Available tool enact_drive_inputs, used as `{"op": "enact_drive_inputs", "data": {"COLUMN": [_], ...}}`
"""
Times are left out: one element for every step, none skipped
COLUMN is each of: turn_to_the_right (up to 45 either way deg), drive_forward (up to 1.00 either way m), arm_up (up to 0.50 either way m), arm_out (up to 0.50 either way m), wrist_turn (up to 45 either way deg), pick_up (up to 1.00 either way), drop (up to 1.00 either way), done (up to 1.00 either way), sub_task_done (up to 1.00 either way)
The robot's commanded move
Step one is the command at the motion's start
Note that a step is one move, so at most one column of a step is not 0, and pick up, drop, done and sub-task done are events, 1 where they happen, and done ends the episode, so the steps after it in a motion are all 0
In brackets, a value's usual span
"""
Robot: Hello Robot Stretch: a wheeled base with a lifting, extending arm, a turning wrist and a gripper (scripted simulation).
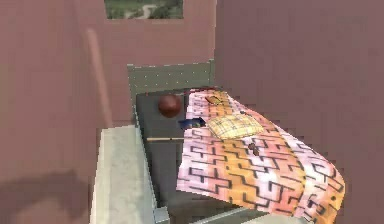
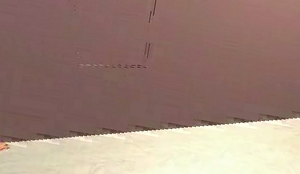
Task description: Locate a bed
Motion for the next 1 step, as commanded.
{"op": "enact_drive_inputs", "data": {"turn_to_the_right": [0.0], "drive_forward": [0.0], "arm_up": [0.0], "arm_out": [0.0], "wrist_turn": [0.0], "pick_up": [0.0], "drop": [0.0], "done": [1.0], "sub_task_done": [0.0]}}
